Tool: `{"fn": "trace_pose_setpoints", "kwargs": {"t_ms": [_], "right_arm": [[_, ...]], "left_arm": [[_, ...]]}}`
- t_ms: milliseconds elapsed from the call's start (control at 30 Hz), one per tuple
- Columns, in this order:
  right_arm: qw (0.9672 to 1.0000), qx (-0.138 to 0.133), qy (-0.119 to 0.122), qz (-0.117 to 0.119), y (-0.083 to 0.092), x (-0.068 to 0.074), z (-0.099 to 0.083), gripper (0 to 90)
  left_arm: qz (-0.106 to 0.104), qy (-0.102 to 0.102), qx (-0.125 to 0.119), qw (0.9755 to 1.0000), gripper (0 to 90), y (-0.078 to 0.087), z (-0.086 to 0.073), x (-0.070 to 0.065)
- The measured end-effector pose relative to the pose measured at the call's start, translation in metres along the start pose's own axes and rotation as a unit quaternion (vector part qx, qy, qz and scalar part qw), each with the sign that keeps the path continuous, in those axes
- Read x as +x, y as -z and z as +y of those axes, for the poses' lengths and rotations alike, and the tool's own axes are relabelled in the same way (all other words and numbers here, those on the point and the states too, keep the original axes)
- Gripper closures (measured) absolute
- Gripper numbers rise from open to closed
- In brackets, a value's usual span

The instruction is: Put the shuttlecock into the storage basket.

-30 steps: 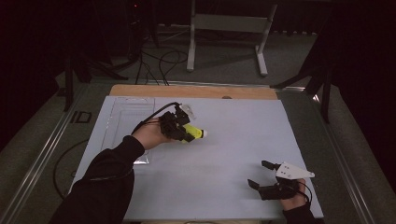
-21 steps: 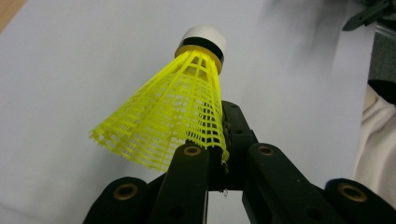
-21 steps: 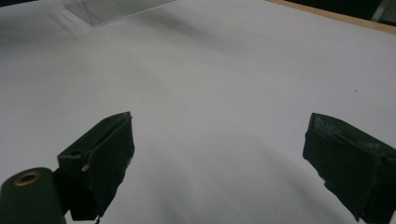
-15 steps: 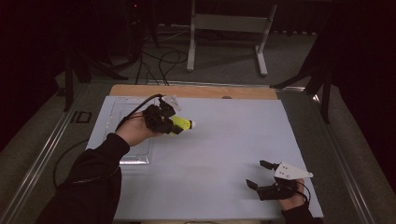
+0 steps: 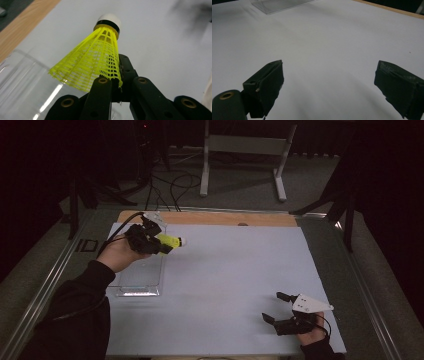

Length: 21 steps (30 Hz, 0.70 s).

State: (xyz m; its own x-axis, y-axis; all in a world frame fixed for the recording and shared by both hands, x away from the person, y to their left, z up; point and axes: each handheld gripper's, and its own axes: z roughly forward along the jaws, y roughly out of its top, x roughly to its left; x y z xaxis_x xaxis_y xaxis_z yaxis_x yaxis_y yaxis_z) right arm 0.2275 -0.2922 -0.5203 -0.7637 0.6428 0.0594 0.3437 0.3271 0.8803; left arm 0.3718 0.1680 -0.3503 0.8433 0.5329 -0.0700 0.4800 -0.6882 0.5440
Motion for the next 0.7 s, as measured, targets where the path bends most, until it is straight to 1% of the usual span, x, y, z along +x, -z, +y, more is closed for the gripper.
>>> {"fn": "trace_pose_setpoints", "kwargs": {"t_ms": [67,100,133,233,267,300,333,367,400,433,467,500,533,567,600,633,667,700], "right_arm": [[1.0,-0.001,-0.002,0.001,0.0,0.0,0.0,9.0],[1.0,-0.001,-0.002,0.001,0.0,0.0,0.0,9.0],[1.0,0.0,-0.002,-0.001,0.0,0.0,0.0,9.0],[1.0,0.001,-0.003,0.0,0.0,0.0,0.0,9.0],[1.0,0.001,-0.003,-0.001,0.0,0.0,0.0,9.0],[1.0,0.001,-0.003,-0.001,0.0,0.0,0.0,9.0],[1.0,0.002,-0.003,-0.001,0.0,-0.001,0.0,9.0],[1.0,0.002,-0.003,-0.001,0.0,-0.001,0.0,9.0],[1.0,0.002,-0.004,-0.002,0.0,-0.001,0.0,9.0],[1.0,0.001,-0.004,-0.001,0.0,-0.001,0.0,9.0],[1.0,0.002,-0.004,-0.002,0.0,-0.001,0.0,9.0],[1.0,0.002,-0.004,-0.002,0.0,-0.001,0.0,9.0],[1.0,0.002,-0.005,-0.001,0.0,-0.001,-0.001,9.0],[1.0,0.002,-0.005,-0.001,0.0,-0.001,-0.001,9.0],[1.0,0.002,-0.005,-0.001,-0.001,-0.001,-0.001,9.0],[1.0,0.002,-0.005,-0.001,-0.001,-0.001,-0.001,9.0],[1.0,0.002,-0.004,-0.002,-0.001,-0.001,-0.001,9.0],[1.0,0.002,-0.004,-0.002,-0.001,-0.001,-0.001,9.0]], "left_arm": [[0.003,0.004,-0.003,1.0,90.0,0.003,-0.002,0.002],[0.005,0.008,-0.002,1.0,90.0,0.005,-0.004,0.004],[0.012,0.016,-0.009,0.9998,90.0,0.009,-0.007,0.006],[0.016,0.022,-0.011,0.9996,90.0,0.012,-0.01,0.008],[0.021,0.031,-0.012,0.9992,90.0,0.015,-0.013,0.011],[0.021,0.031,-0.012,0.9992,90.0,0.015,-0.013,0.011],[0.026,0.04,-0.016,0.9987,90.0,0.018,-0.015,0.013],[0.026,0.04,-0.016,0.9987,90.0,0.018,-0.015,0.013],[0.032,0.041,-0.015,0.9986,90.0,0.019,-0.016,0.013],[0.034,0.046,-0.016,0.9982,90.0,0.02,-0.017,0.014],[0.049,0.053,-0.013,0.9973,90.0,0.021,-0.018,0.016],[0.049,0.053,-0.013,0.9973,90.0,0.021,-0.018,0.016],[0.058,0.061,-0.009,0.9964,90.0,0.021,-0.02,0.017],[0.058,0.061,-0.009,0.9964,90.0,0.021,-0.02,0.017],[0.065,0.075,-0.012,0.995,90.0,0.021,-0.022,0.019],[0.065,0.075,-0.012,0.995,90.0,0.021,-0.022,0.019],[0.081,0.088,-0.012,0.9927,90.0,0.021,-0.024,0.022],[0.081,0.088,-0.012,0.9927,90.0,0.021,-0.024,0.022]]}}
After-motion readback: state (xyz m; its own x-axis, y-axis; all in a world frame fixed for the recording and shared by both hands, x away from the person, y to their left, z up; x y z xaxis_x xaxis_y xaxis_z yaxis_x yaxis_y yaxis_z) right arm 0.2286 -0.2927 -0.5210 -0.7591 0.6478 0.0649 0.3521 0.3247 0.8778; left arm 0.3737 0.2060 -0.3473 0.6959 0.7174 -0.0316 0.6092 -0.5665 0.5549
